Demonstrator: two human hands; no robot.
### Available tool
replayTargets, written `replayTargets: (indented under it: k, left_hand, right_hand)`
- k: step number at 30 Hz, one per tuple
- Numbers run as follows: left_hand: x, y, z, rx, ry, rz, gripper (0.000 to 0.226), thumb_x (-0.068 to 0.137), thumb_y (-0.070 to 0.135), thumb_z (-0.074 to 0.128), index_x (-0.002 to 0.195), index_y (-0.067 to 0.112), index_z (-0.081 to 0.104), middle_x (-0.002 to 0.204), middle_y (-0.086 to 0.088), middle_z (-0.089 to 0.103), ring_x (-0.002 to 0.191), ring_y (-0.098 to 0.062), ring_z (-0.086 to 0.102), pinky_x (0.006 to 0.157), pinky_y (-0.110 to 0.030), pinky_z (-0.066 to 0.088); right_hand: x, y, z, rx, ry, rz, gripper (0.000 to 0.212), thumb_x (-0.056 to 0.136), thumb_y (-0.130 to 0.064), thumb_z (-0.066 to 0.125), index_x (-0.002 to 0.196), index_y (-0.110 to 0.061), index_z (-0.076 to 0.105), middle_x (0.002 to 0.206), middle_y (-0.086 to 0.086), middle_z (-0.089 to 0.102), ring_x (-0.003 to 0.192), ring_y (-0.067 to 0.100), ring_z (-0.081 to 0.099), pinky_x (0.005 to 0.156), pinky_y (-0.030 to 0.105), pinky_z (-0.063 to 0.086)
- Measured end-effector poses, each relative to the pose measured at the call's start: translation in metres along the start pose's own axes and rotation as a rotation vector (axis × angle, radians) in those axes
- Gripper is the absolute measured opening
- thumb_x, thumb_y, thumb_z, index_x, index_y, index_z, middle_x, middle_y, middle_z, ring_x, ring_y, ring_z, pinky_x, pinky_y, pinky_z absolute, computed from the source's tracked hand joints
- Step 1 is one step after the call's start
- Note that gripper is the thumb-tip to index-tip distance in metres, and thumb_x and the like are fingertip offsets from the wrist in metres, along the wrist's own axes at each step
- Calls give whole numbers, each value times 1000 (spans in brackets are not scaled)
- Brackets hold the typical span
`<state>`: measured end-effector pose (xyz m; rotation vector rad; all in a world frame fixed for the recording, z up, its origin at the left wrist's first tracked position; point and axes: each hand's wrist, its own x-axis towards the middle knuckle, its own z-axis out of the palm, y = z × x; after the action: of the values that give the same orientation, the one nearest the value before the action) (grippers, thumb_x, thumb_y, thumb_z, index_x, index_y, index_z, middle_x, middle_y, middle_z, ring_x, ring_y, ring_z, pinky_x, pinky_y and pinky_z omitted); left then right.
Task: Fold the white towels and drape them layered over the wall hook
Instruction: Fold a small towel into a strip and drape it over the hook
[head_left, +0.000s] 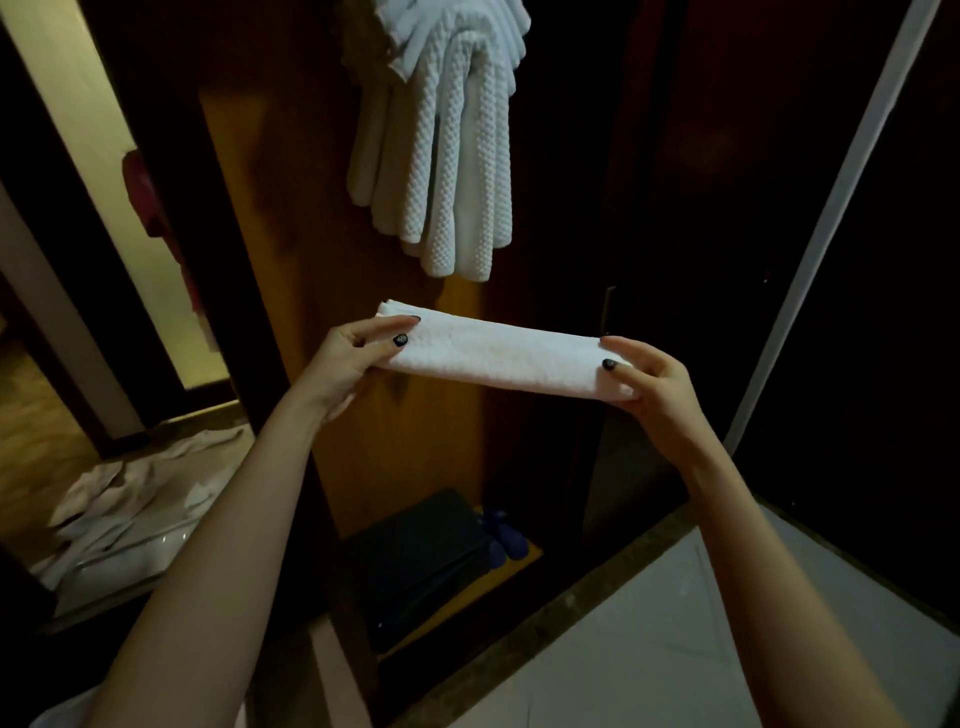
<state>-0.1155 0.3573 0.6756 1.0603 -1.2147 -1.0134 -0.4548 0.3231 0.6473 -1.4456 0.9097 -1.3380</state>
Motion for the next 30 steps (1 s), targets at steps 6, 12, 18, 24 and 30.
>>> replayTargets:
  k: [6,12,18,24,30]
  left_hand:
    - [81,27,26,18,35,94,28,91,1,61,103,23,73,110,10,69,94,-2,68,71,-13,53]
    - [162,78,56,62,130,292,34,91,1,60,120,18,65,117,-1,66,98,-11,68,77,-25,59]
    - [215,131,65,98,264,410,34,90,4,62,121,19,64,125,-6,62,108,-13,64,86,-26,56]
    - [263,185,49,117,296,486,34,90,1,61,118,20,64,118,7,62,98,-4,68,73,-19,57]
    - [316,243,21,178,346,538,35,91,4,61,121,20,63,119,2,63,93,-5,69,70,-17,55]
  right_hand:
    - [108,-19,-38,-37,-115,-77,33,91,-6,64,120,-21,65,138,3,54,120,13,58,79,24,56]
    - [231,-65,-56,37,-120,-136,20,92,-6,62,100,-21,73,110,2,65,86,9,67,68,23,56]
    - [329,-114,-52,71,-260,-237,30,89,5,58,107,-16,69,109,4,66,85,10,69,69,23,56]
    - [414,-160,-28,177,-380,-251,32,89,5,58,118,-7,63,119,11,62,96,18,67,70,24,57]
    - [488,-199,5,253,-452,-269,38,89,6,58,126,-3,59,117,13,62,88,18,71,74,27,59]
